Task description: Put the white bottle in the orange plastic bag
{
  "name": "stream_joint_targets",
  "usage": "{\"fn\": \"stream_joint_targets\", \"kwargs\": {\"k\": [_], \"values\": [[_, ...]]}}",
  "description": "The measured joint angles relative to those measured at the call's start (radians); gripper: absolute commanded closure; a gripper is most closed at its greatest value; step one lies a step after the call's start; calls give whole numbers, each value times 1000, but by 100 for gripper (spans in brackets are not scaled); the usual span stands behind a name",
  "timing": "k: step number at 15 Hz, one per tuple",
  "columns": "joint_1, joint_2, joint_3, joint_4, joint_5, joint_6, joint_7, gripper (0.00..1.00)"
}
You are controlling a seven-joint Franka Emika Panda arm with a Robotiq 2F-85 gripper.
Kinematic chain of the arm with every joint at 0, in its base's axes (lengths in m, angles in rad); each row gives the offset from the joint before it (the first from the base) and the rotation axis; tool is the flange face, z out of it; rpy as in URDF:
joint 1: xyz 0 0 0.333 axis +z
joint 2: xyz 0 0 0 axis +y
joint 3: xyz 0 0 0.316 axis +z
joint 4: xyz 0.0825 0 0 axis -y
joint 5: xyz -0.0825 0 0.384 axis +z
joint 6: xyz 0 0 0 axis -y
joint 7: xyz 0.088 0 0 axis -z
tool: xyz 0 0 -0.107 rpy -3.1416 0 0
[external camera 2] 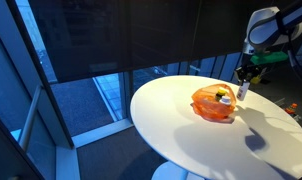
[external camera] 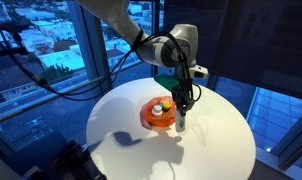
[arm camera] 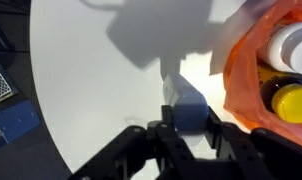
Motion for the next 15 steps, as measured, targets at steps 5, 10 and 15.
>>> {"fn": "stream_joint_targets", "kwargs": {"k": [5, 10, 15], "values": [[18, -83, 17, -3, -7, 1, 0, 89], [18, -152, 56, -21, -6, 7, -20, 90], [16, -175, 69, -35, -6, 3, -33, 66]]}}
